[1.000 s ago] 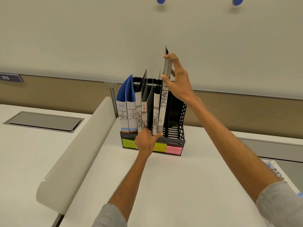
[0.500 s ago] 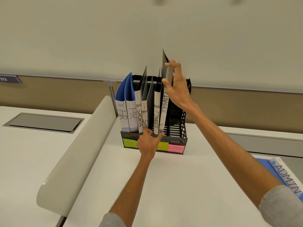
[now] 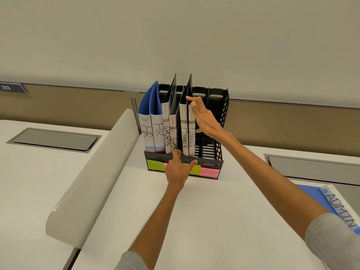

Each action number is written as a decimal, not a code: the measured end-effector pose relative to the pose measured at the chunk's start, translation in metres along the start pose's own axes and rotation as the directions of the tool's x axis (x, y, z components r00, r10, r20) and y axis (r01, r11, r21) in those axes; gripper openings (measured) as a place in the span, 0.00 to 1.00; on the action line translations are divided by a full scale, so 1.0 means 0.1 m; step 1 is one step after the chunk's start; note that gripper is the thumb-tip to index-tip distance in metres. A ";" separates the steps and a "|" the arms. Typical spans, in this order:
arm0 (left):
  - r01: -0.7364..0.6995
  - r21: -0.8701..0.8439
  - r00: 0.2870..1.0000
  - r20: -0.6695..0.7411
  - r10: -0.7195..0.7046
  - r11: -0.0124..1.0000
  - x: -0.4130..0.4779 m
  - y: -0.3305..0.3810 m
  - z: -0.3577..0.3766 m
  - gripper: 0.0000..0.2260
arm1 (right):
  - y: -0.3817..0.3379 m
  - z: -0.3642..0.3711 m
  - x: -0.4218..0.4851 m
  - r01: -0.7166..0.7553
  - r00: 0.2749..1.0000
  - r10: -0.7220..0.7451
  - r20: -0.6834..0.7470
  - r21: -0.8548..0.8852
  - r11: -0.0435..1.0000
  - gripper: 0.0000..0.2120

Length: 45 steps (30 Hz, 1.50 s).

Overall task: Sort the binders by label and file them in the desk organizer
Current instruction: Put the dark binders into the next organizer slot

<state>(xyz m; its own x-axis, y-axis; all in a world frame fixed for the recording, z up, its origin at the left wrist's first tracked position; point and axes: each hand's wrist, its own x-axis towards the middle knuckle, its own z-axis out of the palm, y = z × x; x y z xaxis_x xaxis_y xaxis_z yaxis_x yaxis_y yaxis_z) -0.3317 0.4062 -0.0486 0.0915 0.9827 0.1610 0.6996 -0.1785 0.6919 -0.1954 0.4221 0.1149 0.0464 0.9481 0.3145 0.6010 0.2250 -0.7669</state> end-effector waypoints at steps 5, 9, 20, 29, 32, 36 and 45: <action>0.010 -0.011 0.998 0.056 -0.009 1.000 -0.06 0.06 -0.02 0.34 | 0.01 -0.05 -0.14 -0.025 0.999 0.024 0.031 0.032 0.999 0.29; -0.044 -0.002 0.978 0.202 0.044 0.999 -0.21 0.07 -0.03 0.41 | 0.00 -0.07 -0.32 -0.045 0.999 0.045 0.020 0.008 0.999 0.26; -0.143 0.056 0.911 0.397 0.109 0.988 -0.60 0.30 -0.24 0.49 | -0.09 -0.18 -0.91 -0.190 0.982 0.191 -0.004 -0.088 0.978 0.33; -0.167 -0.024 0.915 0.368 0.164 0.986 -0.87 0.35 -0.35 0.43 | -0.05 -0.21 -1.37 -0.385 0.921 0.390 0.010 -0.127 0.914 0.30; -0.182 -0.016 0.911 0.372 0.175 0.983 -0.94 0.29 -0.36 0.41 | 0.02 -0.20 -1.54 -0.443 0.896 0.444 -0.022 -0.124 0.888 0.30; -0.203 -0.014 0.900 0.392 0.192 0.979 -0.98 0.20 -0.38 0.40 | 0.13 -0.19 -1.74 -0.518 0.855 0.512 -0.083 -0.087 0.851 0.28; -0.287 -0.007 0.837 0.486 0.254 0.958 -1.16 0.08 -0.28 0.27 | 0.35 -0.12 -2.47 -0.628 0.759 0.619 -0.202 0.023 0.777 0.23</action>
<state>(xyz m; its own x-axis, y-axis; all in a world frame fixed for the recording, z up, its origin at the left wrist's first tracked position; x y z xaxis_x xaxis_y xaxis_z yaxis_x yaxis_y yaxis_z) -0.3572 0.2893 -0.0420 0.5982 0.8008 -0.0314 0.6391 -0.4531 0.6215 -0.1760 0.1929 0.0174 0.5686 0.8133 -0.1234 0.4198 -0.4158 -0.8068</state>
